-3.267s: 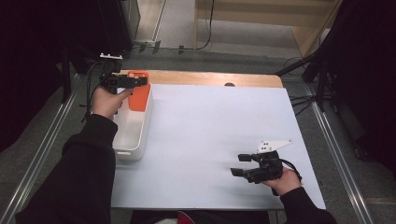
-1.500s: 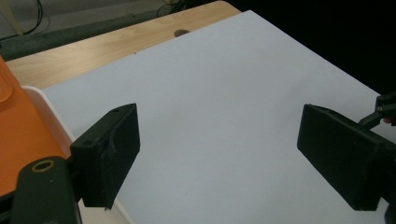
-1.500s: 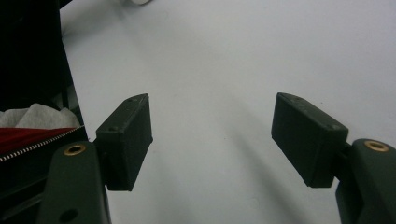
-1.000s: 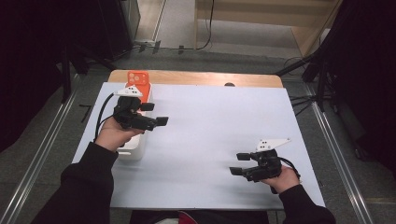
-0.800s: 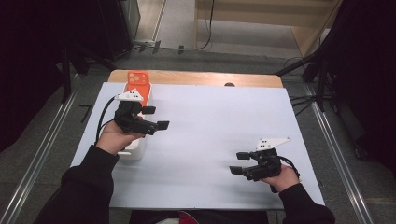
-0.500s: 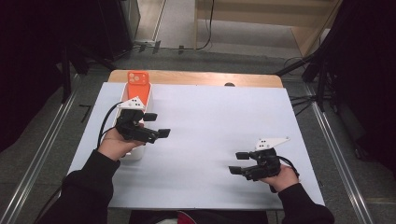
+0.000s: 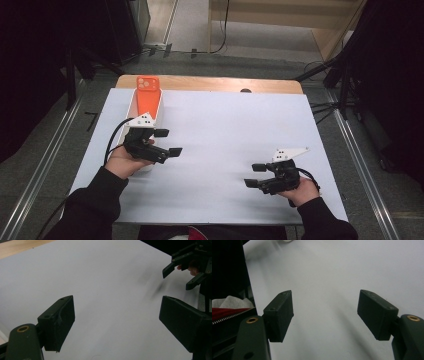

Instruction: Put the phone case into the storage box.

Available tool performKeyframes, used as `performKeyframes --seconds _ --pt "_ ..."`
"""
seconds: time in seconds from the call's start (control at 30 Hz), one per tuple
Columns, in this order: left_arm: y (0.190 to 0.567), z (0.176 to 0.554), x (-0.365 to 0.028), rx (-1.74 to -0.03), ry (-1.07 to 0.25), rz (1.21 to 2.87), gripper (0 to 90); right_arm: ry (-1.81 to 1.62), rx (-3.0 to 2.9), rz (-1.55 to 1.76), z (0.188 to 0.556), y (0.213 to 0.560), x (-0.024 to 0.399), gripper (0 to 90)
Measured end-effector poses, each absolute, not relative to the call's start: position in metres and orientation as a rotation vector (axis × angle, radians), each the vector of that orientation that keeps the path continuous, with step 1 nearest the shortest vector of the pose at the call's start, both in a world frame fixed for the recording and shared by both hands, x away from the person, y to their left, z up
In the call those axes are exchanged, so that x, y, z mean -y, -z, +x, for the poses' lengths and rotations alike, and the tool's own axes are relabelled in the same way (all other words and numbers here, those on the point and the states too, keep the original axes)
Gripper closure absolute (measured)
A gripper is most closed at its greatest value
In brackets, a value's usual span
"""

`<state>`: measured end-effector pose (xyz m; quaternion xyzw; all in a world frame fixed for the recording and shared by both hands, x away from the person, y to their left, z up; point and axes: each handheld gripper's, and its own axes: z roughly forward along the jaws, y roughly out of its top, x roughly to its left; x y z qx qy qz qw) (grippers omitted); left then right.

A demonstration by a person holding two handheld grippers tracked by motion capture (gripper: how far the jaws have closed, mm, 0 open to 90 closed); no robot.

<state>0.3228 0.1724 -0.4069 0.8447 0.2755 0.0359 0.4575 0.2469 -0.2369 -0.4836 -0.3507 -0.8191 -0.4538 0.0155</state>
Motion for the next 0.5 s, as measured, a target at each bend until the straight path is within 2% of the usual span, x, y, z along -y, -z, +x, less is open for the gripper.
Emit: performKeyframes --seconds 0.5 --pt "0.419 0.304 -0.171 -0.613 -0.077 2.115 13.3 1.412 2.554 -1.088 0.243 0.483 0.238 28.0"
